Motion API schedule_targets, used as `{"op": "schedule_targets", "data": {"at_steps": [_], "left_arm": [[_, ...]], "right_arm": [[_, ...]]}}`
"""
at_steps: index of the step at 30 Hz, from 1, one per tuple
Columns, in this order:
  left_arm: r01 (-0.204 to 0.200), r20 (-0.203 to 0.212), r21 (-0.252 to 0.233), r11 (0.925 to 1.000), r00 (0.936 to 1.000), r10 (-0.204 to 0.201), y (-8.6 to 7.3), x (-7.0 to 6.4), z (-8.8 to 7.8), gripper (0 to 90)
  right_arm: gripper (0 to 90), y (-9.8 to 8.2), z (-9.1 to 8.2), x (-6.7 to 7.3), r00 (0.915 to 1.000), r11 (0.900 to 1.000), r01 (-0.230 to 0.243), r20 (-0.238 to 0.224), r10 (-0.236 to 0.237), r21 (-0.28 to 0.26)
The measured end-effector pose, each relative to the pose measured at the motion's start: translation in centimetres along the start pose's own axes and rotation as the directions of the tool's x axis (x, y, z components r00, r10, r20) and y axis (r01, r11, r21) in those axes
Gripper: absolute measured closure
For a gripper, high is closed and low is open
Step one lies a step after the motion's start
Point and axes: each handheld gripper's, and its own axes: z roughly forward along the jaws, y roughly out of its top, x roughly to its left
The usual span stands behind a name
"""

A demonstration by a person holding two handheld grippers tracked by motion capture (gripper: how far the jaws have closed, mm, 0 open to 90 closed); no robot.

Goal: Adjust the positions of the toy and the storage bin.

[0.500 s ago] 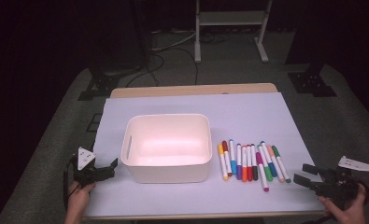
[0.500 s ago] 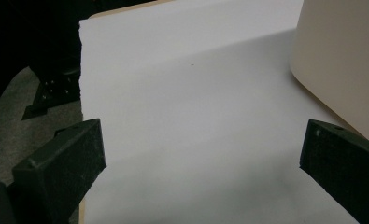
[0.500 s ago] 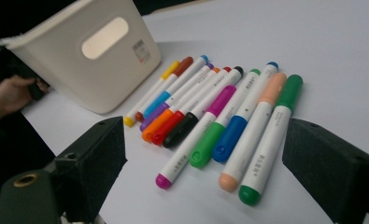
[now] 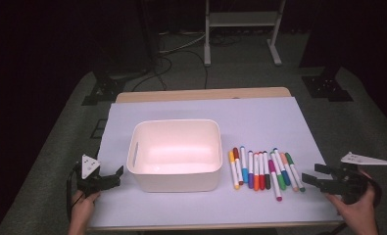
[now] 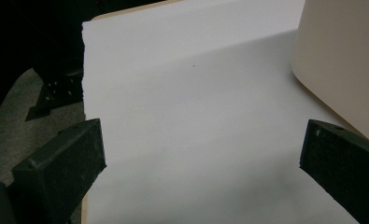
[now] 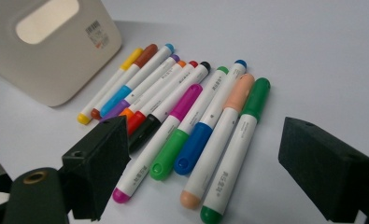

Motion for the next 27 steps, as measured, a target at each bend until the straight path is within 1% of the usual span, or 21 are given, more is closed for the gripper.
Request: {"op": "schedule_targets", "data": {"at_steps": [1,2,3,5,6,7,8,9,10,11,15,16,17,19,20,21,24,25,26,27], "left_arm": [[-0.003,0.0,0.0,1.0,1.0,0.003,0.0,0.0,0.0,0.0],[-0.001,0.001,0.0,1.0,1.0,0.001,0.0,0.0,0.0,0.0],[0.0,0.002,0.005,1.0,1.0,0.0,0.0,0.0,0.0,0.0],[0.003,0.003,0.007,1.0,1.0,-0.003,0.0,0.1,0.0,0.0],[0.003,0.005,0.012,0.9999,1.0,-0.003,0.1,0.1,0.1,0.0],[0.003,0.005,0.012,0.9999,1.0,-0.003,0.1,0.1,0.1,0.0],[0.004,0.005,0.013,0.9999,1.0,-0.004,0.1,0.1,0.1,0.0],[0.004,0.005,0.013,0.9999,1.0,-0.004,0.1,0.1,0.1,0.0],[0.003,0.006,0.013,0.9999,1.0,-0.003,0.1,0.1,0.1,0.0],[0.001,0.006,0.011,0.9999,1.0,-0.001,0.1,0.1,0.1,0.0],[-0.001,0.005,0.01,1.0,1.0,0.001,0.0,0.0,0.1,0.0],[-0.001,0.005,0.01,1.0,1.0,0.001,0.0,0.0,0.1,0.0],[-0.001,0.006,0.009,1.0,1.0,0.001,0.0,0.1,0.1,0.0],[0.001,0.006,0.009,1.0,1.0,-0.001,0.0,0.1,0.1,0.0],[0.001,0.006,0.009,1.0,1.0,-0.001,0.0,0.1,0.1,0.0],[0.0,0.006,0.01,1.0,1.0,0.0,0.0,0.1,0.1,0.0],[-0.001,0.005,0.009,1.0,1.0,0.001,0.0,0.0,0.1,0.0],[-0.001,0.005,0.009,1.0,1.0,0.001,0.0,0.0,0.1,0.0],[0.0,0.006,0.009,1.0,1.0,0.0,0.0,0.1,0.1,0.0],[0.001,0.005,0.009,1.0,1.0,-0.001,0.0,0.1,0.1,0.0]], "right_arm": [[15.2,0.4,0.5,0.2,0.9998,1.0,0.013,0.014,-0.013,0.017],[15.2,0.4,0.5,0.2,0.9998,1.0,0.013,0.014,-0.013,0.017],[15.3,1.0,1.2,0.3,0.9991,0.999,0.031,0.028,-0.032,0.044],[15.5,1.2,1.5,0.4,0.9988,0.998,0.038,0.03,-0.039,0.051],[15.8,1.6,2.2,0.4,0.9977,0.996,0.05,0.042,-0.053,0.075],[16.0,1.8,2.4,0.5,0.997,0.995,0.057,0.048,-0.061,0.083],[17.9,2.0,2.9,0.6,0.9939,0.992,0.076,0.071,-0.084,0.101],[17.9,2.0,2.9,0.6,0.9939,0.992,0.076,0.071,-0.084,0.101],[21.1,2.1,3.1,0.6,0.9916,0.99,0.084,0.089,-0.094,0.112],[22.5,2.4,3.8,0.7,0.9871,0.986,0.1,0.111,-0.115,0.133],[24.4,2.7,4.7,0.6,0.9834,0.981,0.088,0.142,-0.113,0.174],[24.4,2.7,4.7,0.6,0.9834,0.981,0.088,0.142,-0.113,0.174],[27.1,2.8,5.2,0.5,0.9794,0.977,0.085,0.163,-0.119,0.198],[29.9,2.8,5.4,0.3,0.9767,0.975,0.076,0.181,-0.115,0.209],[29.9,2.8,5.4,0.3,0.9767,0.975,0.076,0.181,-0.115,0.209],[35.0,2.9,5.6,0.1,0.9753,0.974,0.059,0.196,-0.103,0.218],[36.8,2.9,5.6,-0.1,0.9749,0.974,0.047,0.202,-0.093,0.22],[40.9,2.8,5.7,-0.2,0.9722,0.972,0.043,0.214,-0.094,0.231],[40.9,2.8,5.7,-0.2,0.9722,0.972,0.043,0.214,-0.094,0.231],[44.4,2.8,5.8,-0.2,0.969,0.969,0.035,0.229,-0.092,0.244]]}}
